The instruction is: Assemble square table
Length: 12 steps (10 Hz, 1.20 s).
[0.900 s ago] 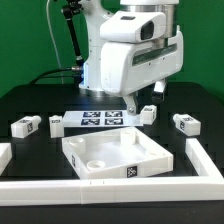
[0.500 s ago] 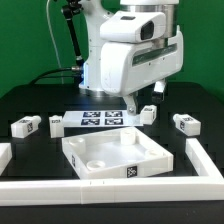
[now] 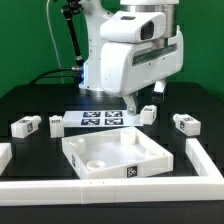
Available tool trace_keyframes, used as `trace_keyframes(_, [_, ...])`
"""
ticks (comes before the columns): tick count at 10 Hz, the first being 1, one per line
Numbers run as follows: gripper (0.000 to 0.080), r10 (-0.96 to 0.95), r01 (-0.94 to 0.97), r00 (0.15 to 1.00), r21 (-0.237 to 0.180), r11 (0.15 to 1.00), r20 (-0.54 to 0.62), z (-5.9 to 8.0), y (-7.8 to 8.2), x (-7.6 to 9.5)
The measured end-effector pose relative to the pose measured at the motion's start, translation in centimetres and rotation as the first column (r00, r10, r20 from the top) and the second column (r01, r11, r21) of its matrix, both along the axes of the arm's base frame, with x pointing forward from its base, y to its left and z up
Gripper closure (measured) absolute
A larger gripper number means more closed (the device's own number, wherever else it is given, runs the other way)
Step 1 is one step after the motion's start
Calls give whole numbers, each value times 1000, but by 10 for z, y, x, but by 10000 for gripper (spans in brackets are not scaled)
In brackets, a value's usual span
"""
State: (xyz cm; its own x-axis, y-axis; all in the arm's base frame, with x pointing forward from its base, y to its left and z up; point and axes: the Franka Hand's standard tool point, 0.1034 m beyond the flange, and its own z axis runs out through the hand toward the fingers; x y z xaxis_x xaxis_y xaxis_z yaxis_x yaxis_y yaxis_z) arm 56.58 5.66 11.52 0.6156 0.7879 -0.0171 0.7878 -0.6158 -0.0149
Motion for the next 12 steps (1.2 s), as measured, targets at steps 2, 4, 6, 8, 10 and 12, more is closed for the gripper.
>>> trace_keyframes(2, [150, 59, -59, 998, 2, 998, 16, -5, -7, -5])
trace_keyframes(4, [150, 299, -299, 953, -2, 954, 46, -23, -26, -32])
trace_keyframes(6, [150, 507, -507, 860, -6, 862, 54, -42, -44, -57])
trace_keyframes(8, [150, 638, -638, 769, 2, 770, 35, -52, -71, -72])
trace_keyframes(10, [150, 732, -732, 681, 14, 681, 21, -67, -90, -82])
trace_keyframes(12, [150, 767, -766, 642, 50, 641, 6, -94, -91, -93])
